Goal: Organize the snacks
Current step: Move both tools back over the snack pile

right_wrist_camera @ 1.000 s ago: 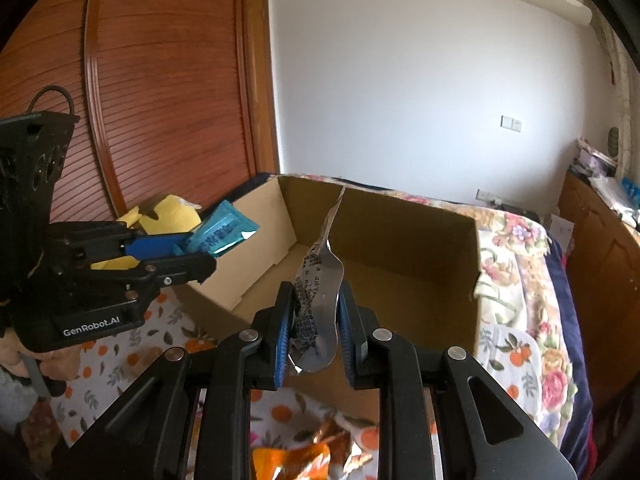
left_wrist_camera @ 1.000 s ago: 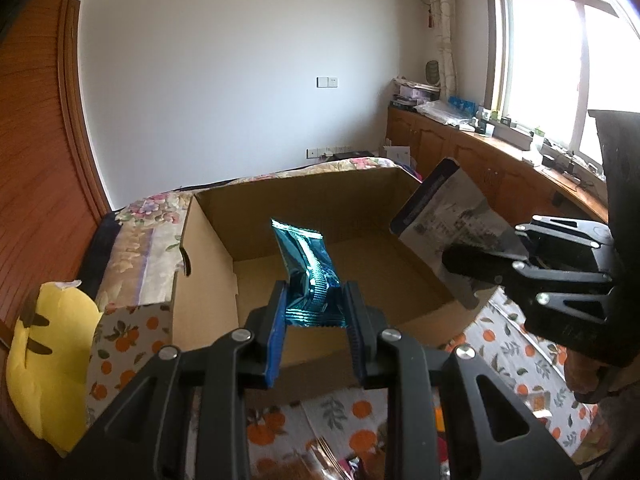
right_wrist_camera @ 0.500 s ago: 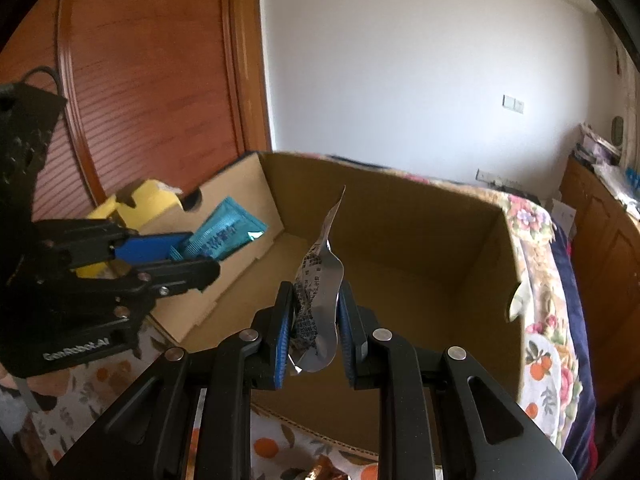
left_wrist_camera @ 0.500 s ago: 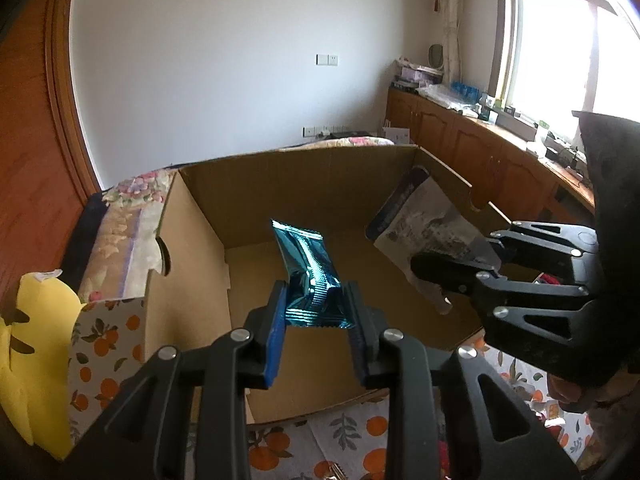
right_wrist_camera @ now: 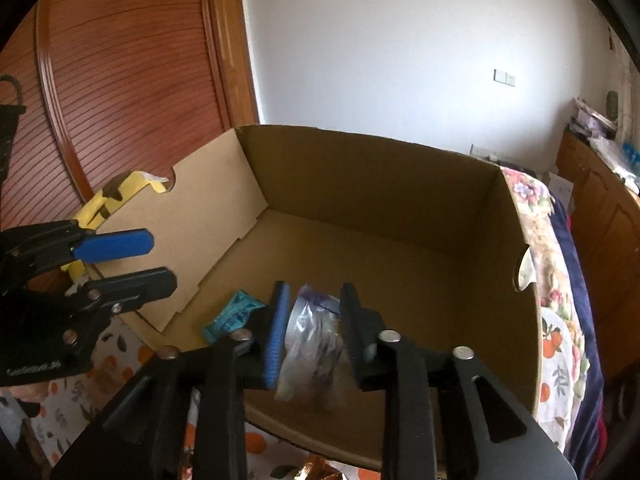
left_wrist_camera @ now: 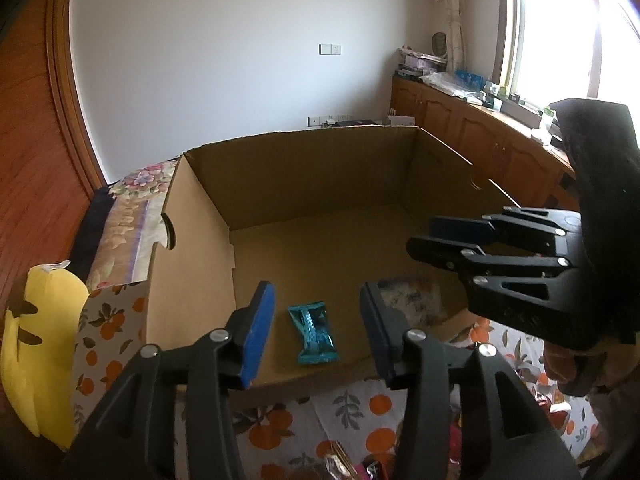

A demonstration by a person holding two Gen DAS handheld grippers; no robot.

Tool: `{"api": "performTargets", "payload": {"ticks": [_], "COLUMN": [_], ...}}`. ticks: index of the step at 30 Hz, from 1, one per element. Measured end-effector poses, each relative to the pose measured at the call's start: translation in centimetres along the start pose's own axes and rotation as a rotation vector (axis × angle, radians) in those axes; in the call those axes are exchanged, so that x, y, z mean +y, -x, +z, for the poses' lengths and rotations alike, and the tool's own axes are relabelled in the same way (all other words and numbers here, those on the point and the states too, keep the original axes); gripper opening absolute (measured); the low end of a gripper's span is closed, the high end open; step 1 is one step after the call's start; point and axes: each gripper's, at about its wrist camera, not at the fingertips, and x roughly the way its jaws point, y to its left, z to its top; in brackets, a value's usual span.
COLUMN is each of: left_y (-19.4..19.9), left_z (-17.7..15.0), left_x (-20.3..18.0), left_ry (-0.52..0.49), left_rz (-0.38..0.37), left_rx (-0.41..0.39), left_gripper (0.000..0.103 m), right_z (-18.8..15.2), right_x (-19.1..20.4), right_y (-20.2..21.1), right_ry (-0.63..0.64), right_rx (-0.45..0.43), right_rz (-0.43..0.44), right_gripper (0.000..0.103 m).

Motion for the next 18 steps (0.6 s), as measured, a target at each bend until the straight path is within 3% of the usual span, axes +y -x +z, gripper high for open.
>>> {"api": "performTargets", "payload": {"ticks": [4,14,18], "left_y": [1.3,6.2,8.4], "left_z": [-0.3,-1.6,-2.4], "left_x": [-0.3,-0.9,-1.5], "left_ry": [-0.014,-0.034,-0.076], "left_rz": [0.028,0.000,0.004], "left_rx": [0.002,-0.034,-0.063], "left_gripper": [0.052,0.060,0.063], "right_z": [-0.1,-2.4,-3.9], "right_x": [0.2,0.4,0.5], "right_y": [1.4,7.7,9.6], "right_ry": [-0.007,-0.035,-0.042], "right_rx": [-0.036,-0.074,-0.076], "right_rz": [-0.024,-0.021,-0.019], "right_gripper": [0.036,0.040,0.046]}}
